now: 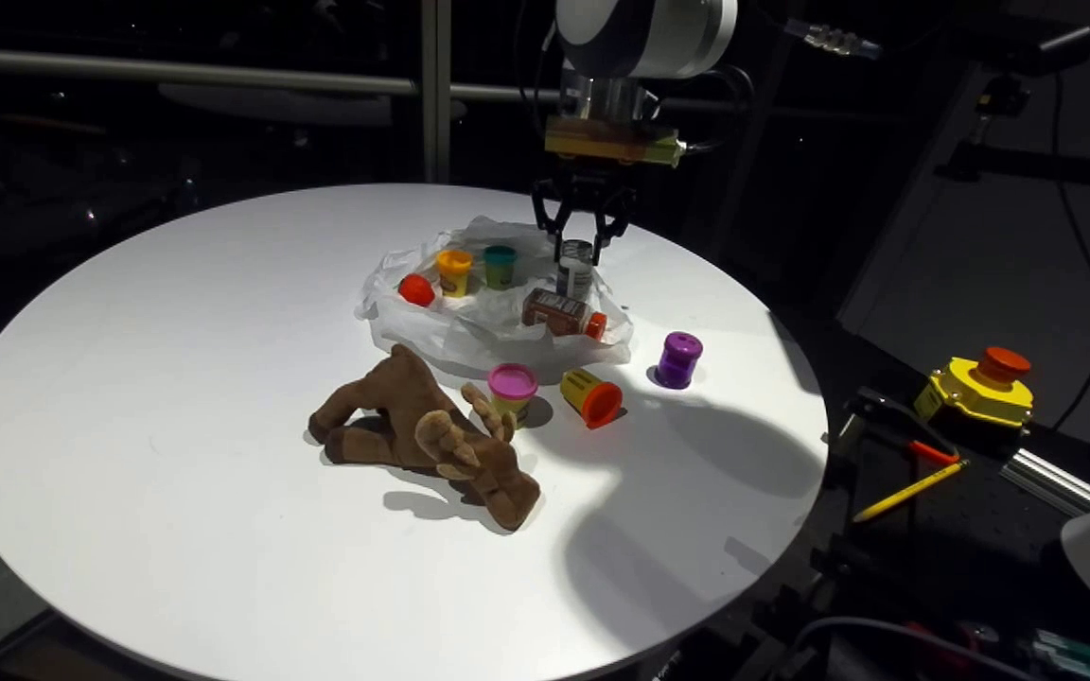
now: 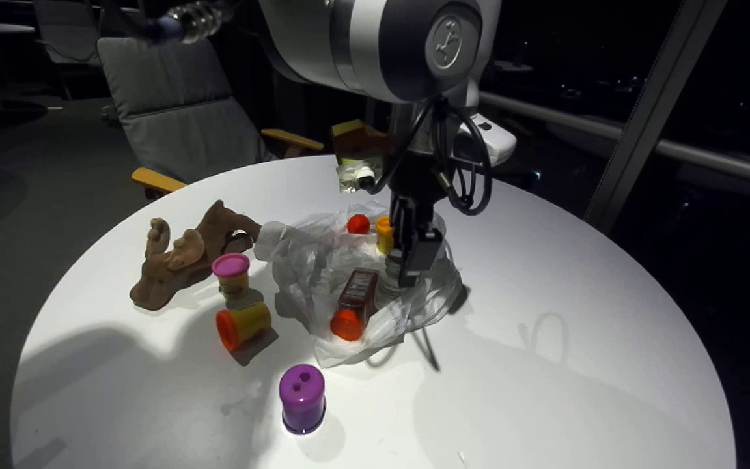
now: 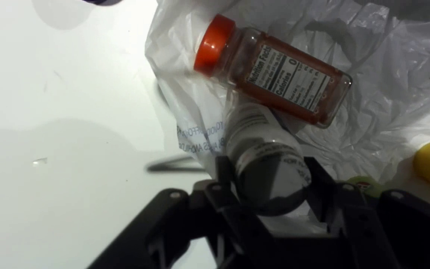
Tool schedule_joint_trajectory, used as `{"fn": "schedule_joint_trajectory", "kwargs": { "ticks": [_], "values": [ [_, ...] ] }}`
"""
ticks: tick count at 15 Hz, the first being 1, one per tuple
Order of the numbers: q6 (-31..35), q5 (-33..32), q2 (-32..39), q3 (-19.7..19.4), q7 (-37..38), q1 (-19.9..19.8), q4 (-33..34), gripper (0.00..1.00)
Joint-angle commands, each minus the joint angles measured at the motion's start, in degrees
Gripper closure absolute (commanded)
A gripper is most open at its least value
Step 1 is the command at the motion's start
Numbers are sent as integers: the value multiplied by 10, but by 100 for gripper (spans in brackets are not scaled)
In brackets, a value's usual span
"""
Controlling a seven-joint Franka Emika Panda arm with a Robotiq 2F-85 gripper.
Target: Remove the objects in the plastic and put them on the table
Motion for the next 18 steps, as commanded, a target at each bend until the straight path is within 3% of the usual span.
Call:
{"fn": "schedule_joint_trajectory", "kwargs": {
  "ticks": [1,4,12,18],
  "values": [
    [39,-3,47,3,33,13,20,75],
    [50,-10,71,-3,63,31,34,75],
    [71,-78,19,-37,135,86,-17,75],
    [81,-78,-14,-34,136,75,-45,75]
  ]
}}
